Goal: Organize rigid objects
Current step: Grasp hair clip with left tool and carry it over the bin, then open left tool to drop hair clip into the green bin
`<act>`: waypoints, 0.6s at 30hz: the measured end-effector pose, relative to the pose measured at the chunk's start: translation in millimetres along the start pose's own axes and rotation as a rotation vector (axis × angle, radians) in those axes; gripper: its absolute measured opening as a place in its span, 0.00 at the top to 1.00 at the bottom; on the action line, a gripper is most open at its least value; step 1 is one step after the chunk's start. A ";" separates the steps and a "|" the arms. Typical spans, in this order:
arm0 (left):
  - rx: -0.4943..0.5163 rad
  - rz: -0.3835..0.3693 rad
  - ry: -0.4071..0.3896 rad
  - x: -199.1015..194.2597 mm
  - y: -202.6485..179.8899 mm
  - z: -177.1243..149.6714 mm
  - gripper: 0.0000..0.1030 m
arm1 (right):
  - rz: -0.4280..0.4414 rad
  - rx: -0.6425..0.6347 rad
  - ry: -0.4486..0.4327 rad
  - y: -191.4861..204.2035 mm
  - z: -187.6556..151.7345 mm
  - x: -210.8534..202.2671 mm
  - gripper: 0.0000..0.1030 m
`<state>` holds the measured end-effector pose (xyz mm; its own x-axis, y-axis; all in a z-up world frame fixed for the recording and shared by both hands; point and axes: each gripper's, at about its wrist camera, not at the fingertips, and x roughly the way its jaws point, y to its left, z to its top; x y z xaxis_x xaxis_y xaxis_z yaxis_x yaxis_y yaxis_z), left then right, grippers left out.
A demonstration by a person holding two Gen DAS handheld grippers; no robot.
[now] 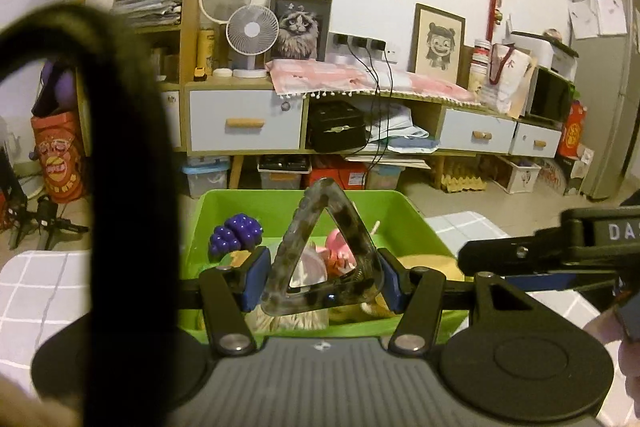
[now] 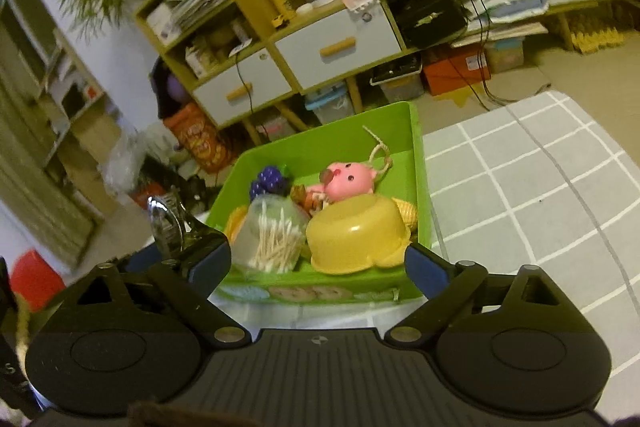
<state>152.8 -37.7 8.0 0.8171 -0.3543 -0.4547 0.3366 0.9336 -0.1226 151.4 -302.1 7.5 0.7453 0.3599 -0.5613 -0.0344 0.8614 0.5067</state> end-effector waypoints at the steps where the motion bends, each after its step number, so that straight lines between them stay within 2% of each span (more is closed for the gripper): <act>1: -0.001 0.003 0.001 2.2 0.7 1.6 0.72 | 0.002 0.004 -0.007 -2.4 2.3 0.5 0.10; 8: -0.065 -0.012 0.008 32.7 7.5 11.5 0.72 | 0.016 0.098 -0.063 -23.5 15.6 4.0 0.11; 12: -0.087 -0.046 0.085 60.9 6.9 8.4 0.71 | 0.008 0.134 -0.059 -30.2 15.6 11.8 0.11; 14: -0.092 -0.032 0.076 62.6 4.5 4.0 0.62 | -0.004 0.132 -0.058 -30.4 15.1 13.5 0.11; 16: -0.076 -0.007 0.076 61.4 0.6 1.5 0.38 | -0.014 0.130 -0.055 -30.4 14.2 13.6 0.10; 18: -0.051 -0.008 0.068 55.1 -4.4 -0.9 0.36 | -0.019 0.122 -0.053 -29.6 13.7 12.2 0.10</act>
<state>195.9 -61.3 -17.4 0.7803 -0.3592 -0.5119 0.3176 0.9328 -0.1704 170.7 -328.1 -5.4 0.7790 0.3218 -0.5382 0.0589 0.8169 0.5738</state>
